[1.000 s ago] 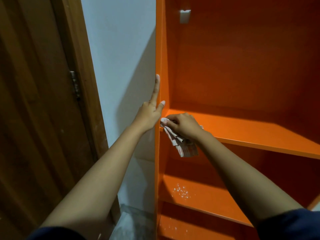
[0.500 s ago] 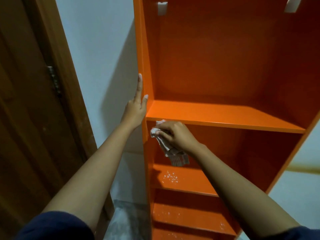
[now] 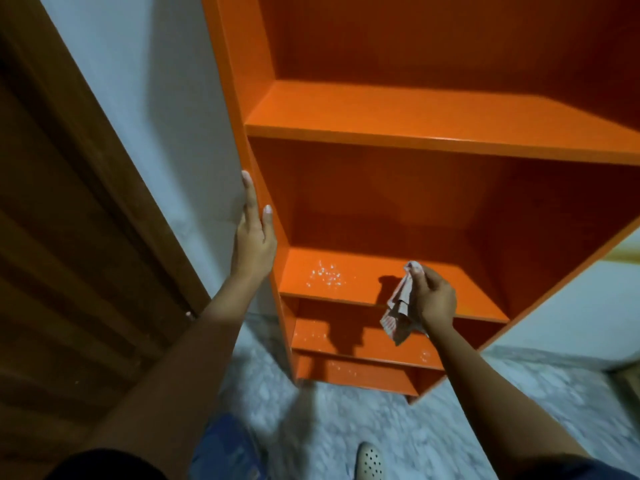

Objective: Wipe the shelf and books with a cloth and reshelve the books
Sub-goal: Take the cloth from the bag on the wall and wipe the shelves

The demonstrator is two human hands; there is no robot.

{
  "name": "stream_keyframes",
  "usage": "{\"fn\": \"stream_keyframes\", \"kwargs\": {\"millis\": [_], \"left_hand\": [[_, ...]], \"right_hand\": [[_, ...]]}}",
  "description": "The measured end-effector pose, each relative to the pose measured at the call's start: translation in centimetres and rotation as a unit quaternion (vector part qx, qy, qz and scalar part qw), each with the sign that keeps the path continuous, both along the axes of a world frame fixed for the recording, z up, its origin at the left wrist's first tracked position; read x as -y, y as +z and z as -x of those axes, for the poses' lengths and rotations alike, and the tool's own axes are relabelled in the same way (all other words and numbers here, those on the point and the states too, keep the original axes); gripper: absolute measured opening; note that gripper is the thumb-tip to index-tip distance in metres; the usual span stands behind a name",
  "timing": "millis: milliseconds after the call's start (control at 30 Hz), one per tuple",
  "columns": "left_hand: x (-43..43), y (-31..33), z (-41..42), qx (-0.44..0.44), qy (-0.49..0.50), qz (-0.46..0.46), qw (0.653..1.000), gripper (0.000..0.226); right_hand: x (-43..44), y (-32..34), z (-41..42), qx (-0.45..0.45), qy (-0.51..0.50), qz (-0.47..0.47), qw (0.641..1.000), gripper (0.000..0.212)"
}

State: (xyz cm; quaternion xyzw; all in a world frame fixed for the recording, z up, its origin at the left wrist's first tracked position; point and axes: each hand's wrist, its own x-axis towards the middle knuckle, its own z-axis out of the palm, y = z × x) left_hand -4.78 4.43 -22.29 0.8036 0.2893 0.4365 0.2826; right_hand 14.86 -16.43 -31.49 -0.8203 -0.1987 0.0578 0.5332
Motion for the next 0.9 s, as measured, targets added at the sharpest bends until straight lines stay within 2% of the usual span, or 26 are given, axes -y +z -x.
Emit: {"fn": "stream_keyframes", "kwargs": {"millis": [133, 267, 400, 567, 700, 800, 900], "left_hand": [[0.0, -3.5, -1.0, -0.008, 0.064, 0.023, 0.998, 0.06], [-0.1, -5.4, -2.2, 0.015, 0.165, -0.046, 0.985, 0.055], [0.0, -5.8, -3.0, 0.025, 0.215, -0.013, 0.976, 0.053], [1.3, -4.2, -3.3, 0.031, 0.254, -0.144, 0.956, 0.058], [1.3, -3.5, -3.8, 0.022, 0.285, -0.135, 0.949, 0.063], [1.3, -3.5, -3.9, 0.018, 0.299, -0.164, 0.94, 0.061], [1.6, -3.0, -3.7, 0.031, 0.271, -0.14, 0.952, 0.063]], "right_hand": [[0.1, -3.3, -4.2, 0.007, -0.086, 0.025, 0.996, 0.031], [-0.7, -6.2, -6.8, 0.072, -0.08, 0.107, 0.989, 0.042], [-4.8, -6.5, -6.8, 0.118, 0.02, 0.154, 0.981, 0.052], [-12.2, -6.2, -4.5, 0.171, 0.19, 0.177, 0.95, 0.049], [-16.7, -6.2, -2.5, 0.173, 0.285, 0.2, 0.921, 0.048], [-18.1, -6.0, -0.8, 0.166, 0.359, 0.142, 0.908, 0.04], [-17.8, -5.7, 1.8, 0.184, 0.456, 0.075, 0.868, 0.032]]}}
